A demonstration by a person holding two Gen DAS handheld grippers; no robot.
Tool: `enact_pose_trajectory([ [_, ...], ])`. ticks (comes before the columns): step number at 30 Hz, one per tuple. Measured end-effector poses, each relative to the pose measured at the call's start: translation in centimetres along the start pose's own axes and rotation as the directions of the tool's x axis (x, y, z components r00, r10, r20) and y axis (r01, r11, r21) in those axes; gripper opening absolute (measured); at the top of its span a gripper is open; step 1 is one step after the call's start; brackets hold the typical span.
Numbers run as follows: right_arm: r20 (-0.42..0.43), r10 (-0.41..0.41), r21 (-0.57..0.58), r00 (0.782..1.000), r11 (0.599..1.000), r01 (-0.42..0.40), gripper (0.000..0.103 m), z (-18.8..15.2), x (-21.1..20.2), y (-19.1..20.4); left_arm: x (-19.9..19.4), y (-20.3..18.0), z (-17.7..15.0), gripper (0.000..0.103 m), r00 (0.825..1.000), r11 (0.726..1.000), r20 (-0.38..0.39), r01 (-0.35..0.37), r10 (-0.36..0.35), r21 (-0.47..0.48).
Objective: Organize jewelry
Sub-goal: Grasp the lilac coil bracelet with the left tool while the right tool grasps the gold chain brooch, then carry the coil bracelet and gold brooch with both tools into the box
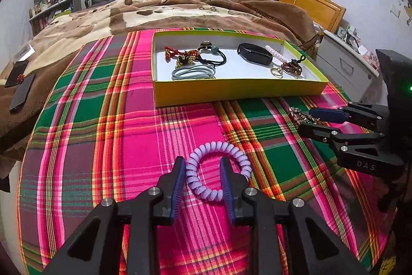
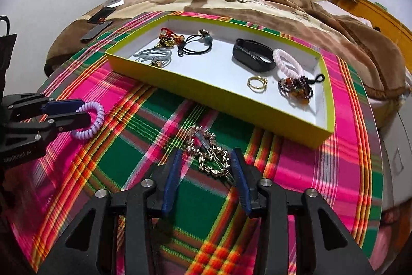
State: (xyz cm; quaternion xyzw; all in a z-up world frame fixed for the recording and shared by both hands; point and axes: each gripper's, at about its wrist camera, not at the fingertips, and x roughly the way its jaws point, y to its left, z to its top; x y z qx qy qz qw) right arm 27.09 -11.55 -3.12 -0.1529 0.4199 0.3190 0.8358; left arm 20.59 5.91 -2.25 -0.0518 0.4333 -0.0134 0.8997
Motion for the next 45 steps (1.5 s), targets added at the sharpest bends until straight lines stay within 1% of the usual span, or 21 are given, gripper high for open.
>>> enact_pose_trajectory([
  [1,0.001,0.003,0.009,1.000,1.000,-0.003,0.027,-0.1,-0.1,0.1,0.0,-0.2,0.0,0.027,1.000,1.000,-0.001,-0.010,0.010,0.010],
  [4,0.004,-0.015,0.033,1.000,0.999,0.015,0.027,-0.3,-0.3,0.5,0.2,-0.7,0.0,0.026,0.999,0.999,-0.003,-0.035,0.035,0.031],
  [5,0.005,-0.015,0.041,1.000,0.999,0.015,0.027,-0.3,-0.4,0.5,0.2,-0.7,0.0,0.024,0.999,0.999,-0.003,-0.040,0.040,0.035],
  [7,0.010,-0.012,0.063,1.000,0.998,0.011,0.026,-0.5,-0.6,0.6,0.2,-0.8,0.0,0.017,0.999,0.998,-0.002,-0.049,0.049,0.038],
  [8,0.012,-0.010,0.072,1.000,0.997,0.009,0.026,-0.6,-0.7,0.6,0.2,-0.8,0.0,0.011,0.999,0.998,-0.002,-0.051,0.051,0.038],
  [14,0.025,-0.009,0.102,1.000,0.995,0.006,0.026,-1.3,-1.5,0.8,0.0,-0.9,-0.2,0.009,0.999,0.998,-0.002,-0.045,0.046,0.053],
  [23,0.064,-0.017,0.142,0.998,0.990,0.008,0.026,-2.0,-3.2,0.9,-0.8,-1.4,-1.0,0.008,1.000,0.998,0.007,0.011,-0.012,0.056],
  [30,0.105,-0.029,0.163,0.994,0.986,0.011,0.026,-2.3,-4.8,1.1,-2.8,-1.7,-1.0,0.008,0.998,0.998,0.054,0.038,-0.041,0.054],
  [36,0.123,-0.037,0.177,0.992,0.984,0.015,0.026,-2.4,-5.7,1.1,-4.5,-1.9,-0.5,0.008,0.994,0.997,0.093,0.044,-0.049,0.058],
  [45,0.171,-0.050,0.181,0.984,0.983,0.019,0.026,-1.9,-7.7,0.8,-5.5,-2.2,0.1,0.008,0.991,0.997,0.116,0.056,-0.062,0.061],
])
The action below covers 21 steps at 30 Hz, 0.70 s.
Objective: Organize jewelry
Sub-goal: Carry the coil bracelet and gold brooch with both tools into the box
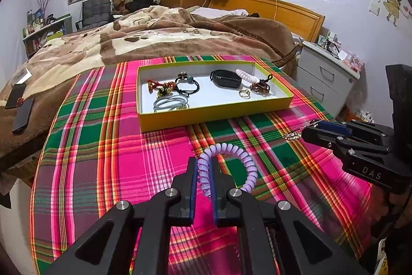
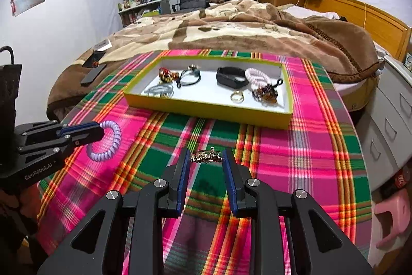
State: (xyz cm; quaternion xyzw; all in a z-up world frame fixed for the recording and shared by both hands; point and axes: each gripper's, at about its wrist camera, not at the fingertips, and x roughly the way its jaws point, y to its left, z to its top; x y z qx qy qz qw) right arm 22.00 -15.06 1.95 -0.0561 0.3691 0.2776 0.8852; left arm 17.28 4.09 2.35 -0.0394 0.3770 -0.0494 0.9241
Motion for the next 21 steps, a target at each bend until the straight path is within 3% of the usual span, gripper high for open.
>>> enact_pose_trajectory([
  [11,0.087,-0.004,0.022,0.996,1.000,0.002,0.026,4.1,-0.3,-0.7,0.7,0.8,4.0,0.008,0.999,1.000,0.045,0.003,-0.004,0.018],
  [21,0.081,0.010,0.032,0.997,0.999,-0.012,0.026,7.1,3.7,-2.1,4.5,1.4,7.7,0.008,0.999,0.999,0.035,-0.003,0.001,0.053],
])
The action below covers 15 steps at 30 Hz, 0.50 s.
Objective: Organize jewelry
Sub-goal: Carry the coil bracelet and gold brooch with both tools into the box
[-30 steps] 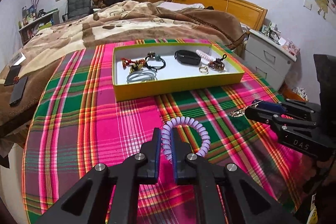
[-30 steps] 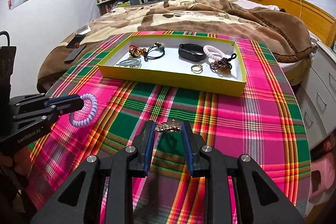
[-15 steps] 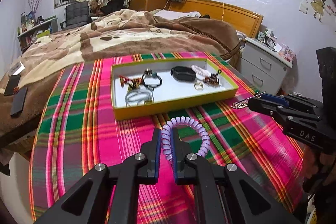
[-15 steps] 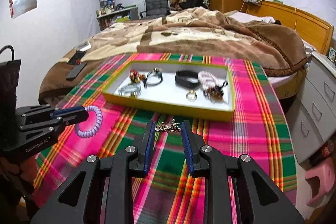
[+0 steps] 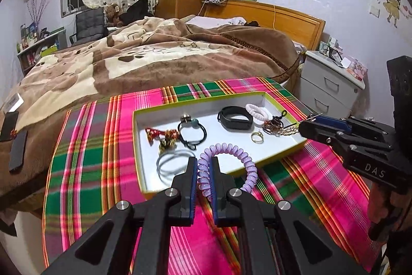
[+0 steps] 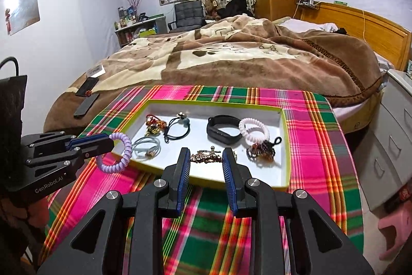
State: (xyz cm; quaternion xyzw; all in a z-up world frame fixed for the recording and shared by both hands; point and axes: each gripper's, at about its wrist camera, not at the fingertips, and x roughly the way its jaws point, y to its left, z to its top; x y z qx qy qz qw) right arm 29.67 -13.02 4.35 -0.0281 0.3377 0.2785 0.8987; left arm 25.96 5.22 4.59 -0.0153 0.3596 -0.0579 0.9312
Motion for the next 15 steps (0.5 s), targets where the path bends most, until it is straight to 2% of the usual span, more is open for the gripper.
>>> enact_pose_trajectory([
  [7,-0.060,0.019,0.001,0.998,1.000,-0.019,0.026,-0.1,3.9,-0.8,4.0,0.7,1.4,0.008,0.999,1.000,-0.045,-0.004,0.004,0.013],
  [15,-0.115,0.009,0.000,0.993,1.000,-0.010,0.026,-0.8,6.6,-1.6,7.4,0.5,1.6,0.009,0.996,1.000,-0.091,0.004,-0.002,0.031],
])
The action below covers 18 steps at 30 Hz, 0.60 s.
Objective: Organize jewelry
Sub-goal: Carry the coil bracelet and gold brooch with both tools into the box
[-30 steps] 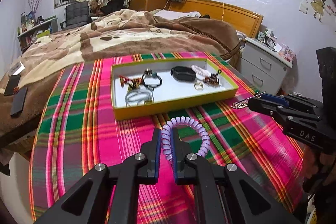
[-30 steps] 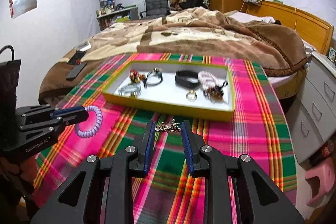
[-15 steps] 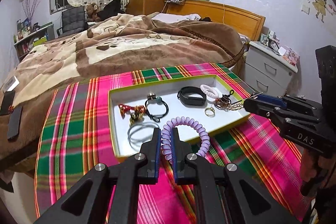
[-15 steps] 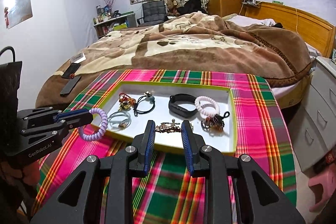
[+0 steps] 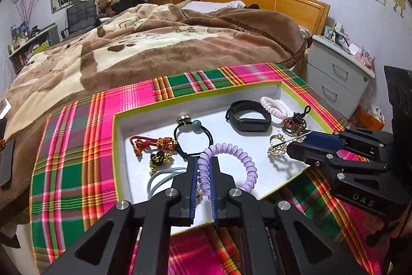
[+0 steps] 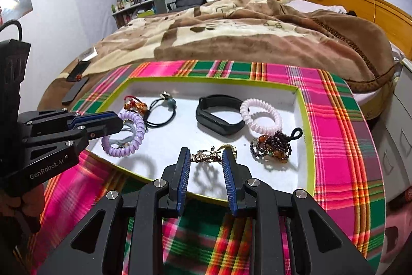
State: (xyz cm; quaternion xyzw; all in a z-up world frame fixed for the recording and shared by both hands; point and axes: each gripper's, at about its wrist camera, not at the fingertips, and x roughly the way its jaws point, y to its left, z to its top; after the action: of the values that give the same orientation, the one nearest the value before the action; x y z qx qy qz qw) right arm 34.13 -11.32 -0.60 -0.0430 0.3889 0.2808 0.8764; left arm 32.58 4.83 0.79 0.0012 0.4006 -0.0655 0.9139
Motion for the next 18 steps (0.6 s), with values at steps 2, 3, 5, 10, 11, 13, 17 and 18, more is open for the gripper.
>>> enact_pose_trajectory([
  [2,-0.006,-0.002,-0.001,1.000,1.000,0.002,0.026,-0.1,0.3,-0.1,0.5,0.0,0.0,0.009,1.000,1.000,-0.010,0.000,0.000,0.003],
  [3,-0.010,-0.003,-0.002,1.000,1.000,0.002,0.026,-0.1,0.5,-0.1,0.9,-0.1,0.0,0.009,1.000,1.000,-0.017,0.001,-0.001,0.005],
  [5,-0.015,-0.003,-0.004,1.000,1.000,0.003,0.026,-0.1,0.7,-0.1,1.5,-0.1,-0.1,0.009,0.999,1.000,-0.032,0.003,-0.003,0.008],
  [10,-0.027,-0.008,-0.017,1.000,1.000,0.008,0.026,-0.1,1.1,0.0,2.7,-0.2,-0.1,0.009,0.998,1.000,-0.064,0.006,-0.005,0.009],
  [11,-0.030,-0.009,-0.017,1.000,1.000,0.008,0.026,-0.1,1.2,0.0,2.9,-0.2,-0.1,0.009,0.998,1.000,-0.069,0.004,-0.004,0.009],
  [13,-0.035,-0.014,-0.020,0.999,1.000,0.013,0.027,-0.1,1.4,-0.1,3.1,-0.2,-0.2,0.009,0.997,1.000,-0.076,0.003,-0.002,0.009],
  [17,-0.038,-0.015,-0.023,0.999,1.000,0.014,0.027,-0.1,1.5,-0.1,3.6,-0.3,-0.2,0.009,0.997,1.000,-0.084,-0.002,0.003,0.013],
  [18,-0.038,-0.018,-0.026,0.999,1.000,0.017,0.027,-0.1,1.5,-0.1,3.6,-0.3,-0.2,0.009,0.996,1.000,-0.084,-0.001,0.002,0.014],
])
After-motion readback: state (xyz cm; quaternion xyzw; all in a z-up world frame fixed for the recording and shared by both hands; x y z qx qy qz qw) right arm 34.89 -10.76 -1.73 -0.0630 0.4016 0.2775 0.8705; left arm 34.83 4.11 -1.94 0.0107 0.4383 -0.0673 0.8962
